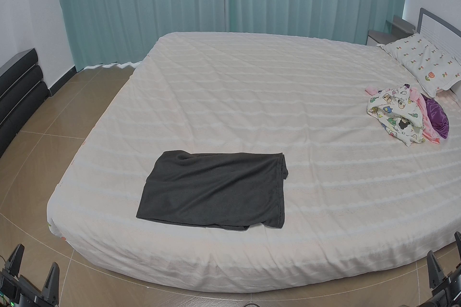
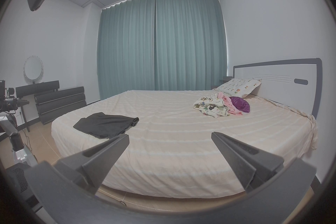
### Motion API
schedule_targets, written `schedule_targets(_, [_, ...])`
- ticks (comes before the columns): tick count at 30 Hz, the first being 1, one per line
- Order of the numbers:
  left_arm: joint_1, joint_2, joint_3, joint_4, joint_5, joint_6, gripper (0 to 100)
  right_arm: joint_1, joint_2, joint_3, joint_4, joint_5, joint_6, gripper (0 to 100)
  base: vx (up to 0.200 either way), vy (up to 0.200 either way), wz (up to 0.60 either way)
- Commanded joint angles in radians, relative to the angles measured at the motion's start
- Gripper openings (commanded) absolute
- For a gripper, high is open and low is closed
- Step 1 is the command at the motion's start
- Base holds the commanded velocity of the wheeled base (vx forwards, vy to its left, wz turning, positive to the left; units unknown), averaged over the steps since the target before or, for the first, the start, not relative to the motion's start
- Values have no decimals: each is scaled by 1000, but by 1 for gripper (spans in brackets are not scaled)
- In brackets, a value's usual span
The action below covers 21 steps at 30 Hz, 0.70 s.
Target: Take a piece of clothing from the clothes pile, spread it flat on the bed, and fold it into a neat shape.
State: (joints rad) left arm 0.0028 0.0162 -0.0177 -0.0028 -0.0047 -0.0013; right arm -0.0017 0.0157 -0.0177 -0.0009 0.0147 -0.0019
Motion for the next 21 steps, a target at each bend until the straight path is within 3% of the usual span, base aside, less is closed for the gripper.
schedule_targets(1, [0,-13,18,0,0,0,100,0,-14,18,-1,-1,2,100,0,0,0])
schedule_targets(21, [0,-13,18,0,0,0,100,0,-13,18,-1,-1,-4,100,0,0,0])
